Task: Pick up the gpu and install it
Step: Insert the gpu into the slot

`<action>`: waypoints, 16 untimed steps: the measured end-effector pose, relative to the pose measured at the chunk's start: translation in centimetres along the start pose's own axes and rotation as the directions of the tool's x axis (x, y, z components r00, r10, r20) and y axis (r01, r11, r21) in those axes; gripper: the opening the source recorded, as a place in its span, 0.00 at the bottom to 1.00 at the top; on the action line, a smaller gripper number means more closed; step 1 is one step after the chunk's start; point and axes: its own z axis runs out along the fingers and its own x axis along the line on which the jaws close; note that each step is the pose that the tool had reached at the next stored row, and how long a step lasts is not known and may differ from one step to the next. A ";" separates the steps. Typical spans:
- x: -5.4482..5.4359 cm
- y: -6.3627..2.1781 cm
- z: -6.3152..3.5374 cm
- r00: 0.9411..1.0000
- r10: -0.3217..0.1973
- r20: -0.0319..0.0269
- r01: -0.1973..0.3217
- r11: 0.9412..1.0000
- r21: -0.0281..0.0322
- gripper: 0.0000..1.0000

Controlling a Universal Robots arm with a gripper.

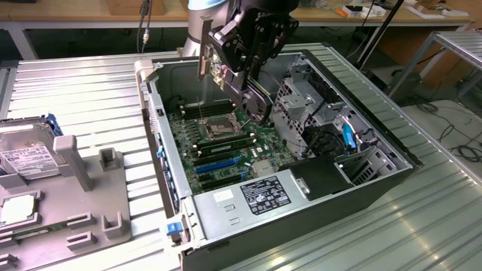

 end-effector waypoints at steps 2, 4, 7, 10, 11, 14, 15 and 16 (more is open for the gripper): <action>0.0 0.00 0.00 1.000 -0.011 0.000 0.011 1.000 0.000 0.27; 0.0 0.00 0.00 1.000 -0.019 -0.001 0.019 1.000 -0.001 0.27; 0.0 0.00 0.00 0.999 -0.036 -0.002 0.036 0.999 -0.001 0.27; 0.0 0.00 0.00 0.999 -0.052 -0.002 0.052 0.999 -0.002 0.27; 0.0 0.00 0.00 0.998 -0.057 -0.002 0.057 0.998 -0.002 0.27; 0.0 -0.01 0.00 0.997 -0.076 -0.003 0.076 0.997 -0.003 0.27; 0.0 -0.01 0.00 0.996 -0.084 -0.003 0.084 0.996 -0.003 0.27; 0.0 -0.01 0.00 0.996 -0.092 -0.004 0.092 0.996 -0.003 0.27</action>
